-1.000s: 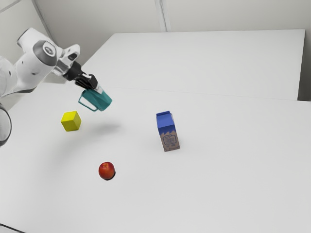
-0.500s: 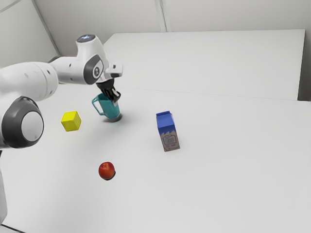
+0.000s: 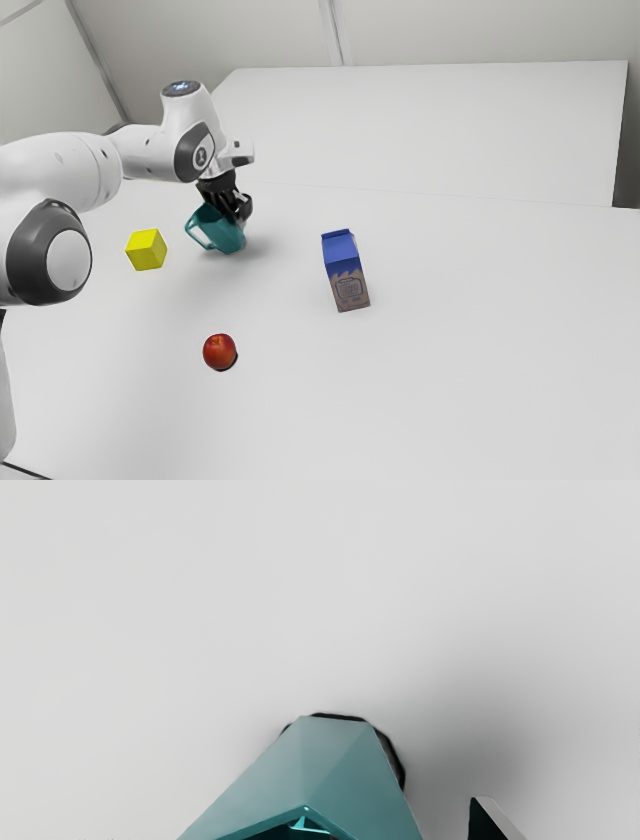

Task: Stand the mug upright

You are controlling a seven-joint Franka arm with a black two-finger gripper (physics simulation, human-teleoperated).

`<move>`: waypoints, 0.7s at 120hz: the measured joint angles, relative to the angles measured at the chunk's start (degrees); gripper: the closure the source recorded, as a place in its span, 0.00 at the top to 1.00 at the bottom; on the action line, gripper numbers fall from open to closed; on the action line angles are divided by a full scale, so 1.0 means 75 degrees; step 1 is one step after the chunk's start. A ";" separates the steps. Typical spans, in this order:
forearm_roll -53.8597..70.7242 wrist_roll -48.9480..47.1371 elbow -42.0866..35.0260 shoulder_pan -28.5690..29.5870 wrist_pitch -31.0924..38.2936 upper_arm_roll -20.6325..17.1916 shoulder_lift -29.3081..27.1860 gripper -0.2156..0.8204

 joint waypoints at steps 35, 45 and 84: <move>-0.0009 -0.0389 0.0075 -0.0009 -0.0214 0.0000 -0.0237 0.69; 0.0008 -0.0496 0.0077 -0.0072 -0.0404 -0.0010 -0.0568 0.72; 0.0011 -0.1351 0.0115 -0.0964 -0.3416 -0.0318 -0.3902 0.78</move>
